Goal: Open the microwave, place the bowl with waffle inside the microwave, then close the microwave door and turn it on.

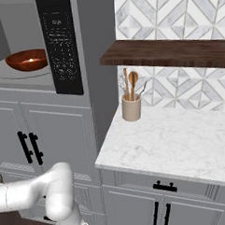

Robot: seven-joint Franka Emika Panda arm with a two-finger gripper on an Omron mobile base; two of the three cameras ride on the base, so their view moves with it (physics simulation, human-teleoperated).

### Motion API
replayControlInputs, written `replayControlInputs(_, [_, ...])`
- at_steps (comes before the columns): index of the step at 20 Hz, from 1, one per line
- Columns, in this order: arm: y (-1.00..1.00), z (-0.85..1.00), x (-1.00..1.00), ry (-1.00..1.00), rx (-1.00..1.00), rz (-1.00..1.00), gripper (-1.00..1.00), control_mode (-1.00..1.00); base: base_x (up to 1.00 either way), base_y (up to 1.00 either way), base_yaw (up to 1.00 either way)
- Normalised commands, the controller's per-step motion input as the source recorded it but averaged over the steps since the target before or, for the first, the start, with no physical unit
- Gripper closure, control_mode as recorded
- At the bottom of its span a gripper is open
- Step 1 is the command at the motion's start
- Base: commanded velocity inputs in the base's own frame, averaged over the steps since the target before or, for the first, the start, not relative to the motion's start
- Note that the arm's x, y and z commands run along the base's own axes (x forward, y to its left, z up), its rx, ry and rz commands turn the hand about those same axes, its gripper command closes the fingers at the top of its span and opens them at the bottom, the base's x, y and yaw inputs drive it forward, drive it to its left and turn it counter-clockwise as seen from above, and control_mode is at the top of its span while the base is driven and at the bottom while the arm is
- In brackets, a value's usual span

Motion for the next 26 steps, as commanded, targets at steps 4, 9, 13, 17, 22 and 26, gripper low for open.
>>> replayControlInputs(4, [-1.0, 0.64, 0.0, 0.2, 0.31, 0.0, 1.0, -1.0, 0.0, 0.0, 0.0])
replayControlInputs(9, [-1.0, 0.78, 0.0, 0.34, 0.35, -0.02, 1.0, -1.0, 0.0, 0.0, 0.0])
replayControlInputs(13, [-1.0, 0.79, 0.19, 0.79, 0.23, 0.0, 1.0, -1.0, 0.0, 0.0, 0.0])
replayControlInputs(17, [-0.97, 0.37, 0.74, 0.93, 0.05, 0.0, 1.0, -1.0, 0.0, 0.0, 0.0])
replayControlInputs(22, [-0.79, 0.03, 1.0, 0.65, 0.04, 0.11, 1.0, -1.0, 0.0, 0.0, 0.0])
replayControlInputs(26, [-0.57, 0.42, 0.81, 0.37, 0.33, 0.36, 1.0, -1.0, 0.0, 0.0, 0.0])
